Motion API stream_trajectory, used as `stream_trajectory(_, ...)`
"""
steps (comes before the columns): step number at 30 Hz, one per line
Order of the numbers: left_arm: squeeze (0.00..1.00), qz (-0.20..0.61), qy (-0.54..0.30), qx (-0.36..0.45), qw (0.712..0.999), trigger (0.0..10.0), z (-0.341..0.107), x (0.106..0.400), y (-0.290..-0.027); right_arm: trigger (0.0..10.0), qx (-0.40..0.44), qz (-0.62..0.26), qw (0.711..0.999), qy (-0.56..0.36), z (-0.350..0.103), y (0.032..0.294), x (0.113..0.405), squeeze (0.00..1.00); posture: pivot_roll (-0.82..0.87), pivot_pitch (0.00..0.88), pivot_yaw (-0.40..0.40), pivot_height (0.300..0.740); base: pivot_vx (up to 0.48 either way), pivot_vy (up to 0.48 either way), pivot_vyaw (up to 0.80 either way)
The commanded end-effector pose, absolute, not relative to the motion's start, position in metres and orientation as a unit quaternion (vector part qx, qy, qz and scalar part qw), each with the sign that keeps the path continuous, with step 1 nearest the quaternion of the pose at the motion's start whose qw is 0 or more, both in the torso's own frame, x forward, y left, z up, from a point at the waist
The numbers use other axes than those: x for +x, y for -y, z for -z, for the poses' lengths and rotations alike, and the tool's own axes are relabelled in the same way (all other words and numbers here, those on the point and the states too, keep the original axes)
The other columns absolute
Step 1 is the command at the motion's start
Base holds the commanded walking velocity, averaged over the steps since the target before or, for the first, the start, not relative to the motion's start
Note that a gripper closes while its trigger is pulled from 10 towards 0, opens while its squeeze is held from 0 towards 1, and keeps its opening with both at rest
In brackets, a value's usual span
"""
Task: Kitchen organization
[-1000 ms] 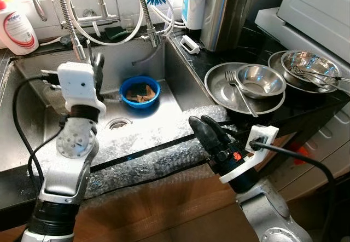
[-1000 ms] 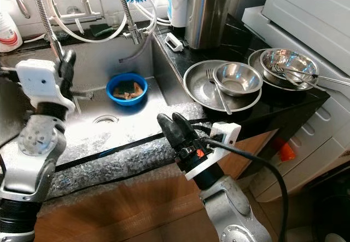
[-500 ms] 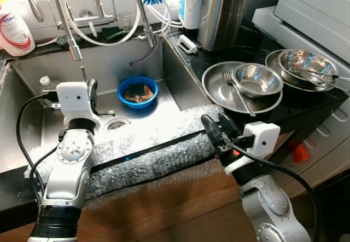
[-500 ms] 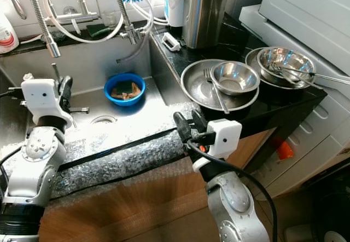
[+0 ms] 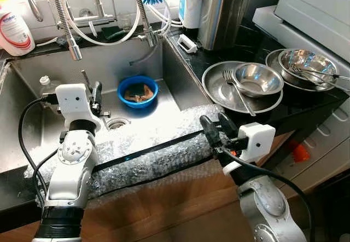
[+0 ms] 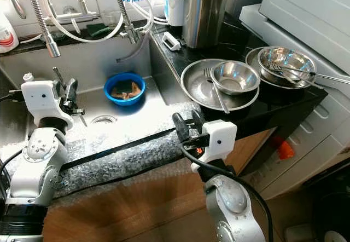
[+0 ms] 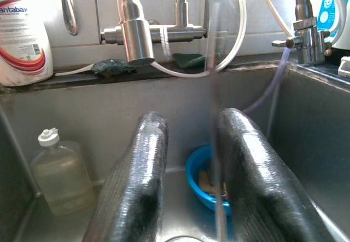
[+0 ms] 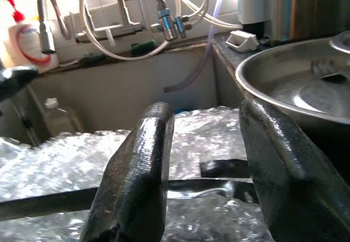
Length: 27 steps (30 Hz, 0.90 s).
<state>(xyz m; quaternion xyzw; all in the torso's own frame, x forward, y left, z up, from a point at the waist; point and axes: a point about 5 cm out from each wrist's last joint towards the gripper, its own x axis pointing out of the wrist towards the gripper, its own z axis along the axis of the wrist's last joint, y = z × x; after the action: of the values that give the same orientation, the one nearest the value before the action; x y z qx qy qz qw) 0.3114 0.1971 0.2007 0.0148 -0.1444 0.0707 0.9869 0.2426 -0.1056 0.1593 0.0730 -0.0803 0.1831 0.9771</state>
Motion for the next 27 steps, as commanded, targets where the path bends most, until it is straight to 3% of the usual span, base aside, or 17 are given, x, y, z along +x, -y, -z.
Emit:
stream_trajectory(1,1.0,-0.069,0.151,0.008,0.986,10.0,-0.206,0.311,-0.198,10.0,0.066,-0.179,0.978,0.081,-0.159,0.105,0.243,0.0,-0.01,0.128,0.006,0.74,0.0,0.0,0.0)
stream_trajectory(12,1.0,-0.074,0.166,0.017,0.983,10.0,-0.212,0.31,-0.198,10.0,0.053,-0.164,0.981,0.092,-0.16,0.107,0.244,0.0,-0.02,0.128,0.006,0.74,0.0,0.0,0.0)
stream_trajectory(13,0.0,-0.074,0.171,0.017,0.982,10.0,-0.214,0.309,-0.198,10.0,0.031,-0.152,0.983,0.1,-0.162,0.109,0.244,0.0,-0.02,0.128,0.006,0.74,0.0,0.0,0.0)
stream_trajectory(19,0.0,-0.077,0.258,0.038,0.962,10.0,-0.254,0.296,-0.205,10.0,-0.034,-0.076,0.986,0.146,-0.177,0.123,0.241,0.0,-0.02,0.131,0.005,0.74,0.0,0.0,0.0)
stream_trajectory(27,0.0,-0.06,0.258,0.105,0.959,10.0,-0.255,0.267,-0.21,10.0,-0.074,-0.024,0.983,0.164,-0.183,0.137,0.225,0.0,-0.01,0.13,0.003,0.74,0.0,0.0,0.0)
